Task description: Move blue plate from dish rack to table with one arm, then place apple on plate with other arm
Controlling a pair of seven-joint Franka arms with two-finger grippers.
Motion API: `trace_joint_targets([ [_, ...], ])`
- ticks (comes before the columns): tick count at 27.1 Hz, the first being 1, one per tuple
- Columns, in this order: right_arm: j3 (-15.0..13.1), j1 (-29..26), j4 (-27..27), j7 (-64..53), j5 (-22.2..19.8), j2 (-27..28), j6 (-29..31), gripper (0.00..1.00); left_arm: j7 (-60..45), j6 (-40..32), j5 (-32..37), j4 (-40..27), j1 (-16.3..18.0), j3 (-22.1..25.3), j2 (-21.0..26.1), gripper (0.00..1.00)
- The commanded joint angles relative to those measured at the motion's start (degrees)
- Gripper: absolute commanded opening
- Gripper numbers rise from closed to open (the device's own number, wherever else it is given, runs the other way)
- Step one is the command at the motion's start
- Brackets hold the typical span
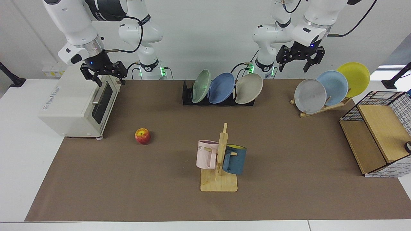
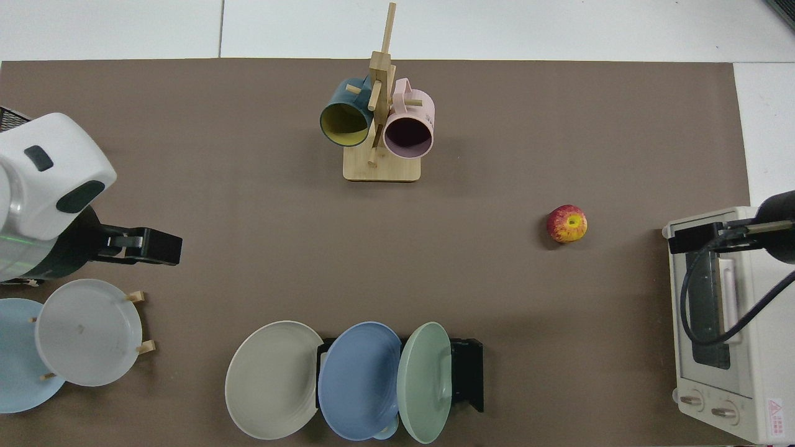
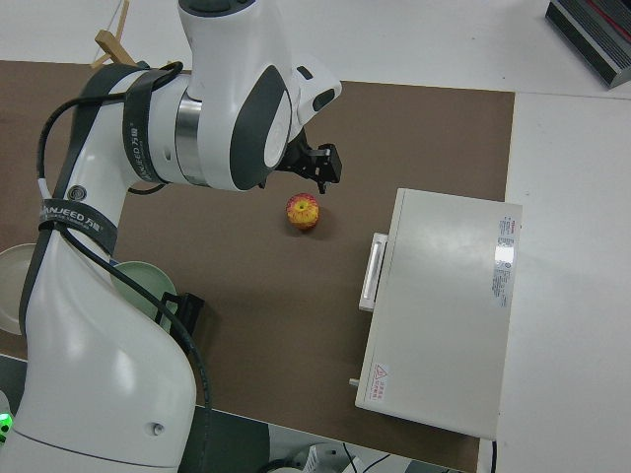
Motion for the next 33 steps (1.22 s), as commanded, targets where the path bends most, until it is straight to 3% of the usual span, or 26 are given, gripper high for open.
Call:
trace_joint_targets([
  [1, 0.2, -0.2, -0.7, 1.0, 0.2, -0.5, 0.7, 1.0, 1.3, 0.7, -0.1, -0.1, -0.1, 0.6, -0.1, 1.0],
  [33, 0.2, -0.2, -0.7, 1.0, 0.2, -0.5, 0.7, 1.0, 0.5, -0.1, -0.1, -1.9, -0.4, 0.6, -1.4, 1.0],
])
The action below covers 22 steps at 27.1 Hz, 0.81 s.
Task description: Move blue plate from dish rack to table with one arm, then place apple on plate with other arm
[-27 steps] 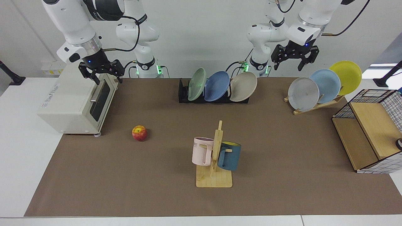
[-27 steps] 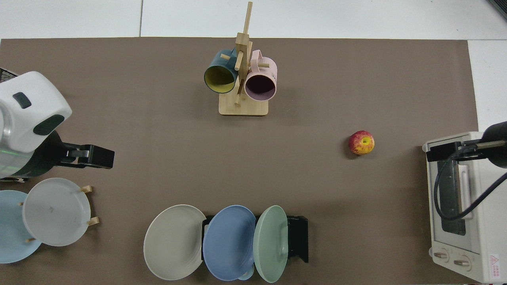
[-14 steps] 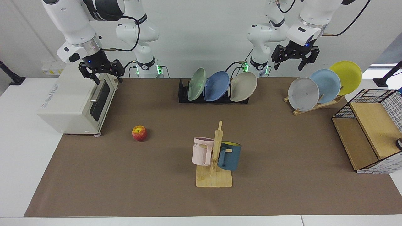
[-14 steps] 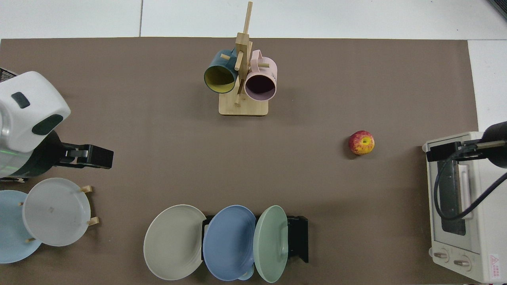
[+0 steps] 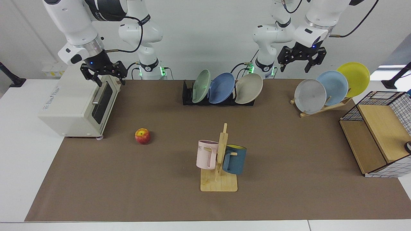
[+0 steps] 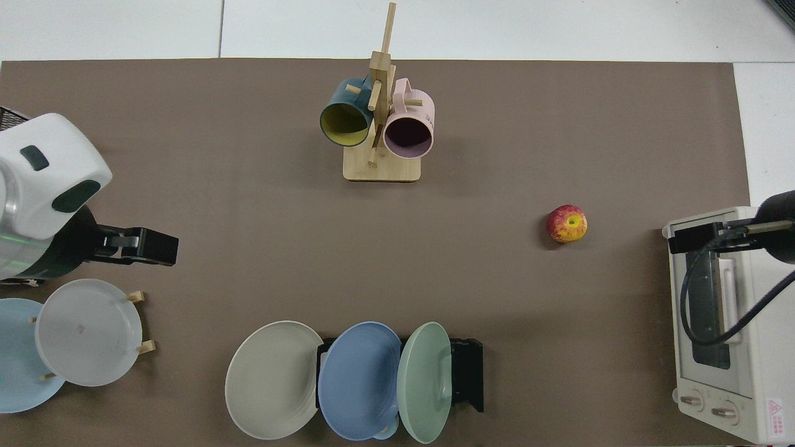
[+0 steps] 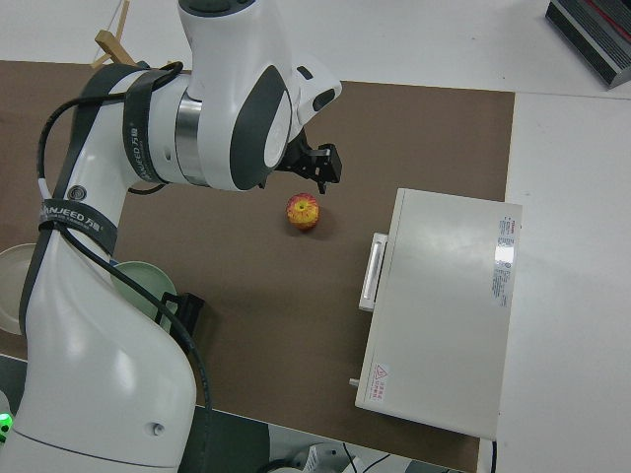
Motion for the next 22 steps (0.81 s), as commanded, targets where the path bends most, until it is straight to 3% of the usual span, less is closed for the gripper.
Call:
trace_joint_targets([
  [1, 0.3, -0.2, -0.8, 1.0, 0.2, -0.5, 0.7, 1.0, 0.2, 0.7, -0.1, -1.9, -0.4, -0.1, -1.5, 1.0],
  [15, 0.3, -0.2, -0.7, 1.0, 0.2, -0.5, 0.7, 1.0, 0.3, 1.1, -1.3, -7.9, -0.9, -0.4, -3.6, 1.0],
  [22, 0.3, -0.2, -0.7, 1.0, 0.2, -0.5, 0.7, 1.0, 0.1, 11.2, -8.8, -22.5, -1.2, -3.2, -9.8, 1.0],
])
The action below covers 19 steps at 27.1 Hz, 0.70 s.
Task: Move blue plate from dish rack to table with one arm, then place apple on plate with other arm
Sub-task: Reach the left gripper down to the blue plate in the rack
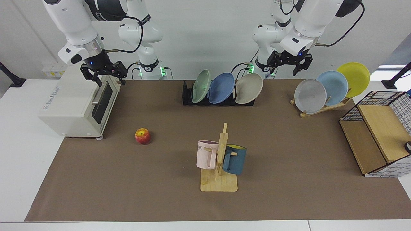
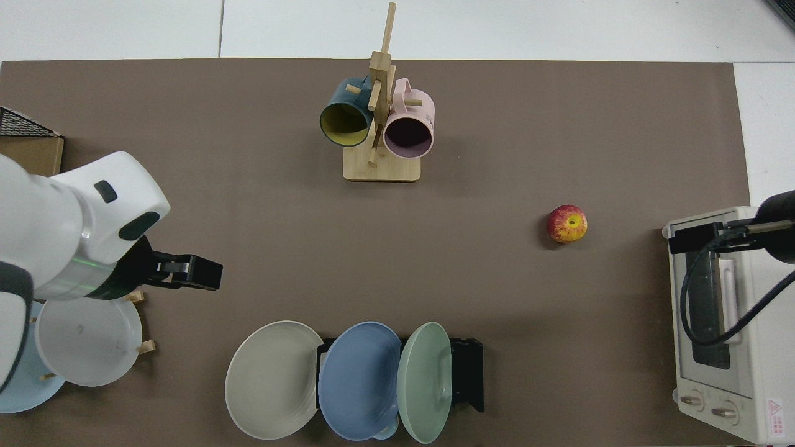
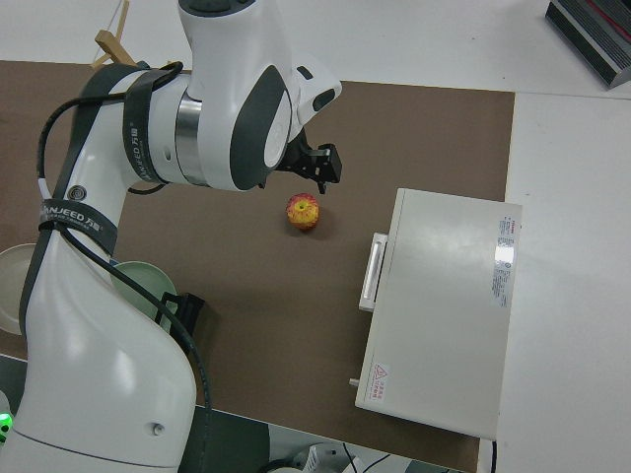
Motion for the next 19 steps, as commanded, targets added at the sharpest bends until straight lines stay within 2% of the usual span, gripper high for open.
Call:
trace_joint_targets([
  [1, 0.3, -0.2, -0.8, 1.0, 0.2, -0.5, 0.7, 1.0, -0.1, 9.2, -3.9, -14.5, -0.4, -3.0, -7.3, 1.0],
  [6, 0.3, -0.2, -0.7, 1.0, 0.2, -0.5, 0.7, 1.0, -0.1, 18.3, -7.2, -22.4, -0.2, -7.6, -8.3, 1.0],
  [10, 0.3, -0.2, -0.7, 1.0, 0.2, -0.5, 0.7, 1.0, 0.2, 21.5, -11.1, -26.5, -0.5, -9.8, -8.3, 1.0],
  [14, 0.2, -0.2, -0.7, 1.0, 0.2, -0.5, 0.7, 1.0, 0.3, 24.1, -11.5, -29.3, -0.5, -11.1, -8.8, 1.0],
  [17, 0.2, -0.2, -0.7, 1.0, 0.2, -0.5, 0.7, 1.0, 0.3, 25.0, -12.5, -31.0, -0.8, -12.2, -7.3, 1.0],
  [19, 0.2, -0.2, -0.7, 1.0, 0.2, -0.5, 0.7, 1.0, -0.1, 28.1, -13.1, -33.8, -0.9, -13.9, -7.4, 1.0],
])
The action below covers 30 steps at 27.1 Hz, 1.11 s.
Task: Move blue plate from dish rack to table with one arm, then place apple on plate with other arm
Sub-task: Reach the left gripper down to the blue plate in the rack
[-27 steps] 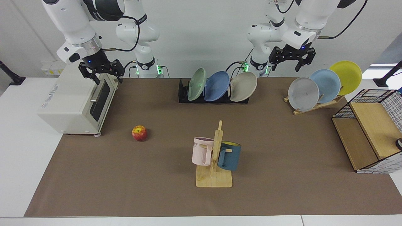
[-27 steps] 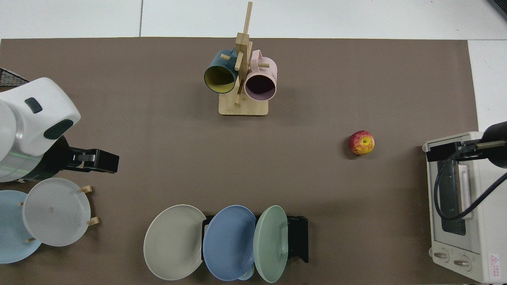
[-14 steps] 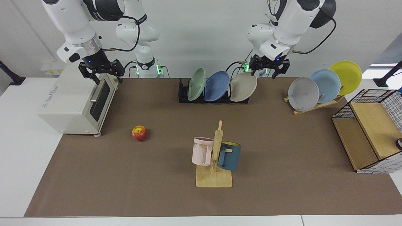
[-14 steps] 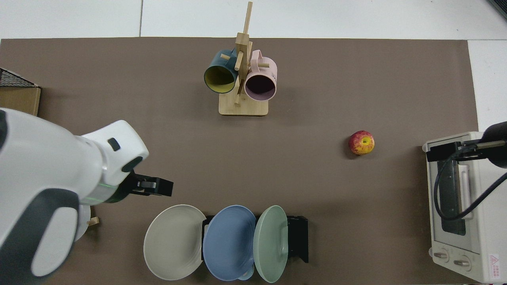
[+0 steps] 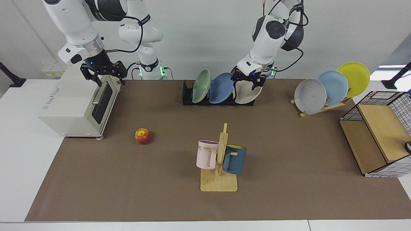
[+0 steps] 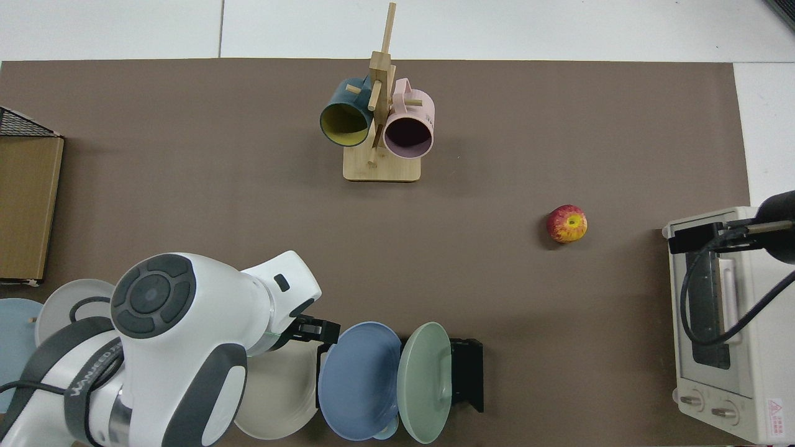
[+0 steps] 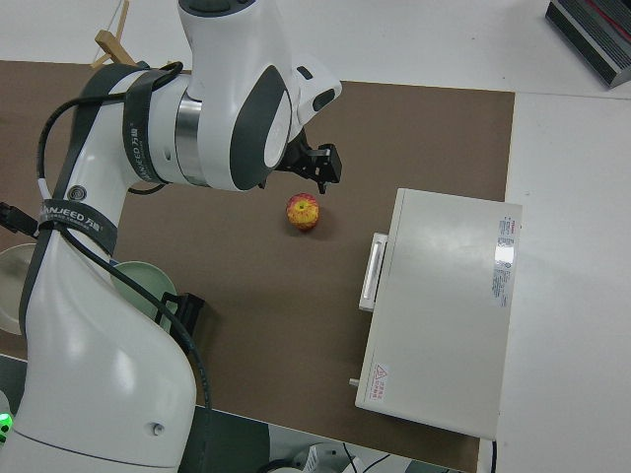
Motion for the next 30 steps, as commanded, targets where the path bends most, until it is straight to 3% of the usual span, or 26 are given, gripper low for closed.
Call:
trace_joint_targets([
  [1, 0.2, -0.2, -0.7, 1.0, 0.2, -0.5, 0.7, 1.0, -0.1, 7.5, -2.4, -7.6, -0.6, -2.5, -1.9, 1.0],
  [8, 0.3, -0.2, -0.7, 1.0, 0.2, -0.5, 0.7, 1.0, -3.9, 13.8, -4.1, -11.2, -0.5, -7.3, -2.1, 1.0],
  [19, 0.2, -0.2, -0.7, 1.0, 0.2, -0.5, 0.7, 1.0, -6.7, 20.0, -4.1, -17.7, -0.6, -13.1, -8.7, 1.0],
  [25, 0.3, -0.2, -0.7, 1.0, 0.2, -0.5, 0.7, 1.0, -6.7, 20.1, -4.1, -18.1, -0.5, -13.5, -9.2, 0.99],
  [26, 0.3, -0.2, -0.7, 1.0, 0.2, -0.5, 0.7, 1.0, -6.7, 20.1, -4.1, -18.0, -0.6, -13.5, -9.2, 0.97],
  [30, 0.2, -0.2, -0.7, 1.0, 0.2, -0.5, 0.7, 1.0, -6.7, 19.9, -4.1, -18.0, -0.5, -13.4, -9.1, 0.59],
])
